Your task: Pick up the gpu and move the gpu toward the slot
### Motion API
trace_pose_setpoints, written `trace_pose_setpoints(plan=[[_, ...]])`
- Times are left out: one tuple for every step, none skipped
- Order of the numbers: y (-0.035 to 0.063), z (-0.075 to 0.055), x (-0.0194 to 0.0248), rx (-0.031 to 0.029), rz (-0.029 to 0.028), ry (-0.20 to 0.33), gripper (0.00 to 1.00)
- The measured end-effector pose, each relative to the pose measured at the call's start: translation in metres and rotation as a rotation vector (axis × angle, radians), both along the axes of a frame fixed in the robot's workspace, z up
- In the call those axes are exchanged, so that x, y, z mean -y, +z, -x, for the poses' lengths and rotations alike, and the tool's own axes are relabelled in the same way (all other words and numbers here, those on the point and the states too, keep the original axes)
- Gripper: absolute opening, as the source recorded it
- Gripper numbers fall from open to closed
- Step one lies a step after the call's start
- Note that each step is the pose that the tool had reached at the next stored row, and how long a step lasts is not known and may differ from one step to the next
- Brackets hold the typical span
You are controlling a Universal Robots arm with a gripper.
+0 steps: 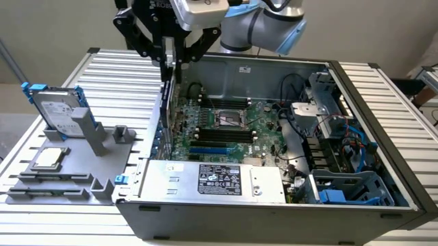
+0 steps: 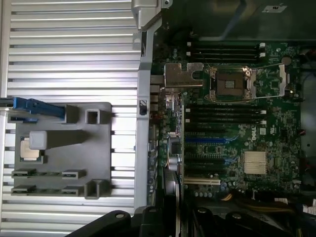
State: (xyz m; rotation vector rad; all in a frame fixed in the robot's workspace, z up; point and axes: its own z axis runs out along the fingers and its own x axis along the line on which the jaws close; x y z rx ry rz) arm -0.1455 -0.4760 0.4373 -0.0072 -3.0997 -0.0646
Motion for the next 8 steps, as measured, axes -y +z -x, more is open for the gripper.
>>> trace_pose_setpoints(plan=[[-0.0001, -0.005, -0.0001, 0.0000, 0.0000, 0.000, 0.26], [-0.0002, -0.009, -0.0001, 0.0000, 0.0000, 0.000, 0.26], [-0.0002, -0.014, -0.0002, 0.0000, 0.0000, 0.000, 0.26], [-0.0004, -0.018, -0.0003, 0.0000, 0.0000, 0.000, 0.26], [-0.0006, -0.023, -0.0006, 0.0000, 0.0001, 0.000, 0.26], [-0.0009, -0.027, -0.0011, 0.0000, 0.0000, 0.000, 0.26], [-0.0013, -0.032, -0.0017, 0.0001, -0.0001, 0.000, 0.26], [-0.0017, -0.036, -0.0025, 0.0001, -0.0001, 0.000, 0.26]])
